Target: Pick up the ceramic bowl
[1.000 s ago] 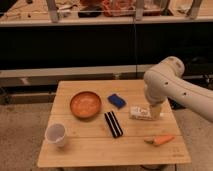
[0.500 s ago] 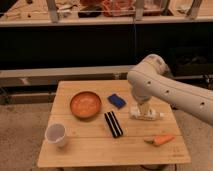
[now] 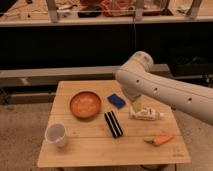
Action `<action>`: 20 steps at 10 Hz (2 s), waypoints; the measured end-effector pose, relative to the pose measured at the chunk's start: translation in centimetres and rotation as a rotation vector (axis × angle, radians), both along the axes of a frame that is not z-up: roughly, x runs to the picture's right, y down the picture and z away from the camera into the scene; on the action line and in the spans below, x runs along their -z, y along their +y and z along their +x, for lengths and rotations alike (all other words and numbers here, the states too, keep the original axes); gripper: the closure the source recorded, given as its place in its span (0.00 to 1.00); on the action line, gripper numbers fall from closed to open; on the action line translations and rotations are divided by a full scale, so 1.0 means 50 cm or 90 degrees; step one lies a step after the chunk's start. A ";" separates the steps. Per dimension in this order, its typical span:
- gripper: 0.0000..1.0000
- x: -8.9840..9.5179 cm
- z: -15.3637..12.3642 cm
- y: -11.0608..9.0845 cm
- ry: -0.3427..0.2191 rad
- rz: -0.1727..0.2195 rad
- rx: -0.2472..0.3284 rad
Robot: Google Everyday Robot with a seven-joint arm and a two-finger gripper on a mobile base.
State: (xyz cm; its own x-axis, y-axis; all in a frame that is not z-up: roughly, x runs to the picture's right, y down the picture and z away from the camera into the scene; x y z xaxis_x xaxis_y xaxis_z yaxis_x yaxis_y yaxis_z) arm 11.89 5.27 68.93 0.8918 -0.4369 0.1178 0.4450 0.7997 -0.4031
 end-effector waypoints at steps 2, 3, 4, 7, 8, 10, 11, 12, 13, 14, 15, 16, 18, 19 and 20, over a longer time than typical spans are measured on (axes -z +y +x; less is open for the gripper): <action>0.20 0.001 -0.010 -0.012 -0.016 0.003 0.028; 0.20 0.002 -0.022 -0.016 -0.024 0.005 0.039; 0.20 0.003 -0.045 -0.022 -0.035 0.008 0.056; 0.20 0.003 -0.072 -0.035 -0.058 0.011 0.103; 0.20 0.003 -0.081 -0.037 -0.063 0.012 0.114; 0.20 0.001 -0.120 -0.043 -0.081 0.016 0.145; 0.20 -0.001 -0.122 -0.043 -0.084 0.015 0.151; 0.20 -0.004 -0.127 -0.045 -0.091 0.014 0.166; 0.20 -0.008 -0.131 -0.044 -0.096 0.015 0.173; 0.20 -0.016 -0.143 -0.042 -0.106 0.017 0.185; 0.20 -0.023 -0.161 -0.039 -0.117 0.019 0.199; 0.20 -0.029 -0.173 -0.037 -0.129 0.020 0.212; 0.20 -0.038 -0.171 -0.033 -0.140 0.021 0.225; 0.20 -0.052 -0.177 -0.030 -0.153 0.021 0.239; 0.20 -0.058 -0.186 -0.030 -0.163 0.022 0.247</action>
